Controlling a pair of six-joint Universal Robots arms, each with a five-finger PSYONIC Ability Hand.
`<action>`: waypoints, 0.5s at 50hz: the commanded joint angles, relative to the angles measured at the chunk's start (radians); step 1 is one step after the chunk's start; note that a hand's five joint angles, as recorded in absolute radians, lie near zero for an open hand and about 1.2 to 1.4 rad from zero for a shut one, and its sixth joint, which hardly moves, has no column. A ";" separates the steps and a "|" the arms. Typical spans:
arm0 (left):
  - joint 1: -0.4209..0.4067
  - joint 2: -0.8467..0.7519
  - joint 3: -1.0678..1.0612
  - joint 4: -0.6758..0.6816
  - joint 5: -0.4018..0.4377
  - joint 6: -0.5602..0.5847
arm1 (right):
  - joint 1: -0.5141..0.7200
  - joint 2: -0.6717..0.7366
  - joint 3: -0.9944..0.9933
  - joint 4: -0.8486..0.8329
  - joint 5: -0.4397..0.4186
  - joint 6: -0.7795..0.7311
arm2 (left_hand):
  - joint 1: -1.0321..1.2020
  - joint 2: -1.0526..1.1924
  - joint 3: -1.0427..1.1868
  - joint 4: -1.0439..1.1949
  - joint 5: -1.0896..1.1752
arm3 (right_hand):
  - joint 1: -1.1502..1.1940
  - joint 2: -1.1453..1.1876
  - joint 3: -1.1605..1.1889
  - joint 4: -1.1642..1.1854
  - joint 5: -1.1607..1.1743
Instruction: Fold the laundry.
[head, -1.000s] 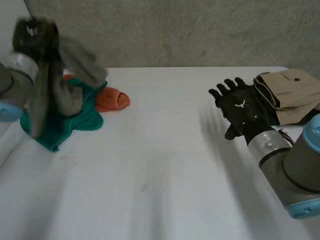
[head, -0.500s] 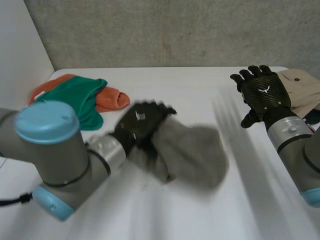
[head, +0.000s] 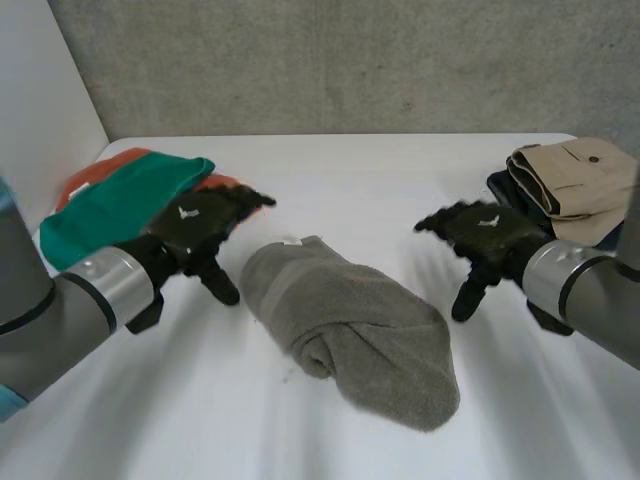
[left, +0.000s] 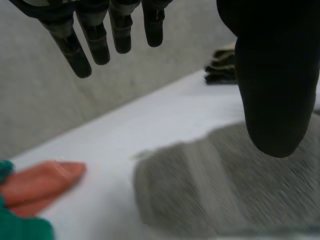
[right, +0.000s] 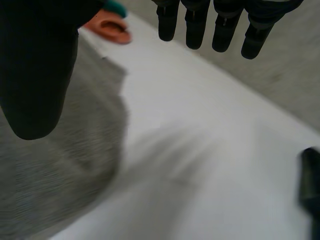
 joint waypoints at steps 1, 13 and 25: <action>-0.046 -0.185 0.094 -0.009 0.026 0.067 | 0.085 0.117 -0.020 -0.017 0.017 0.000 | 0.030 0.009 0.005 0.015 -0.007 | 0.073 0.089 0.091 0.089 0.079; -0.162 -0.468 0.381 -0.075 -0.138 0.153 | 0.225 0.270 0.001 -0.309 0.213 0.060 | 0.870 0.850 0.845 0.856 0.834 | 0.198 0.214 0.217 0.215 0.204; -0.162 -0.416 0.832 -0.090 -0.207 0.213 | 0.277 0.235 -0.282 -0.630 0.340 -0.052 | 1.210 1.189 1.185 1.195 1.173 | 1.162 1.179 1.181 1.179 1.168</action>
